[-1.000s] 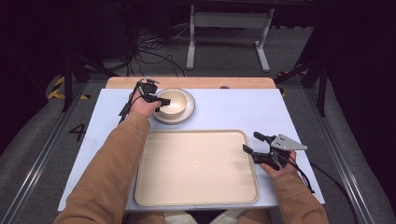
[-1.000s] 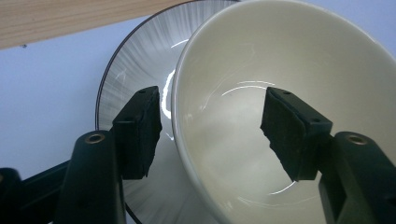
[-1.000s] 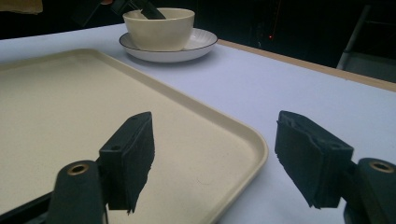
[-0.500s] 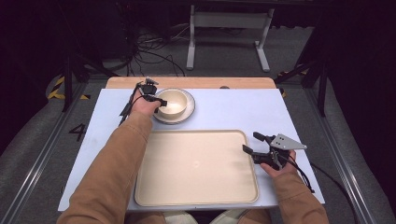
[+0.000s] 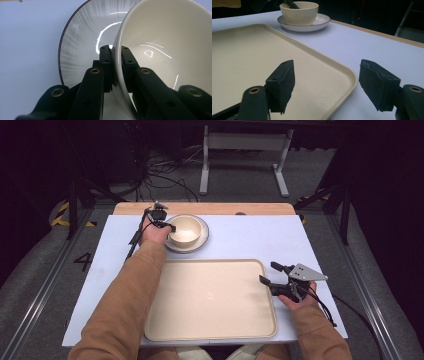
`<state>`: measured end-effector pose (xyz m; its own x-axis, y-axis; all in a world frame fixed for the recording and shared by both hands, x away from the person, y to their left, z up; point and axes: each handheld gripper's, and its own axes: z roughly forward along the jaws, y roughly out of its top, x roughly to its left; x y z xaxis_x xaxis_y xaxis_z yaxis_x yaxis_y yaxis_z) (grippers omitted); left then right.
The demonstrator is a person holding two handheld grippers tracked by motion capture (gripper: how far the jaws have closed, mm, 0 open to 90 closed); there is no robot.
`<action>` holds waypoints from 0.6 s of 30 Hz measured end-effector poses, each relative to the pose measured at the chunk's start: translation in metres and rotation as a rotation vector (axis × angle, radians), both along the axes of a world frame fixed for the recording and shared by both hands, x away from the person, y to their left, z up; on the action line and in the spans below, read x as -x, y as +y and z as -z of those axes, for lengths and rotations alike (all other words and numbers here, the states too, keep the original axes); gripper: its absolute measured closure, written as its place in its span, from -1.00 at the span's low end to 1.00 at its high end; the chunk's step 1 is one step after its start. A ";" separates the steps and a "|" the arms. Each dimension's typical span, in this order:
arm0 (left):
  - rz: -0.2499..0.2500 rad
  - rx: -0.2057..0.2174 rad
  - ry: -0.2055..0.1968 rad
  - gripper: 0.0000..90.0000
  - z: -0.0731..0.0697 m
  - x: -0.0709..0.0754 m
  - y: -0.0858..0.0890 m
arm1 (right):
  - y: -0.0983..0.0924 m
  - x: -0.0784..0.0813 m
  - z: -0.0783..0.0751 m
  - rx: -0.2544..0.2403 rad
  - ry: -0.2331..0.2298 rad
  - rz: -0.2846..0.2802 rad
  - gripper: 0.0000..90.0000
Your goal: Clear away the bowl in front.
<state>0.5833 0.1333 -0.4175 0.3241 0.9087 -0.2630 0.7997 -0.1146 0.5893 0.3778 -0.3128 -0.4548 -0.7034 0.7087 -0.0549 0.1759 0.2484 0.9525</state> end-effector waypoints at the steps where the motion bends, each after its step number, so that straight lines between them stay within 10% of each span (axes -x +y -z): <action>1: 0.000 0.000 0.000 0.85 0.000 0.000 0.000 | 0.000 0.000 0.000 0.000 0.000 0.000 -0.34; 18: 0.019 0.024 -0.033 0.82 -0.023 0.008 0.001 | 0.000 0.000 0.000 0.002 -0.001 0.001 -0.37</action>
<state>0.5748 0.1340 -0.3946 0.3502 0.8960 -0.2731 0.7774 -0.1154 0.6183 0.3776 -0.3127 -0.4548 -0.7023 0.7096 -0.0571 0.1753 0.2501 0.9522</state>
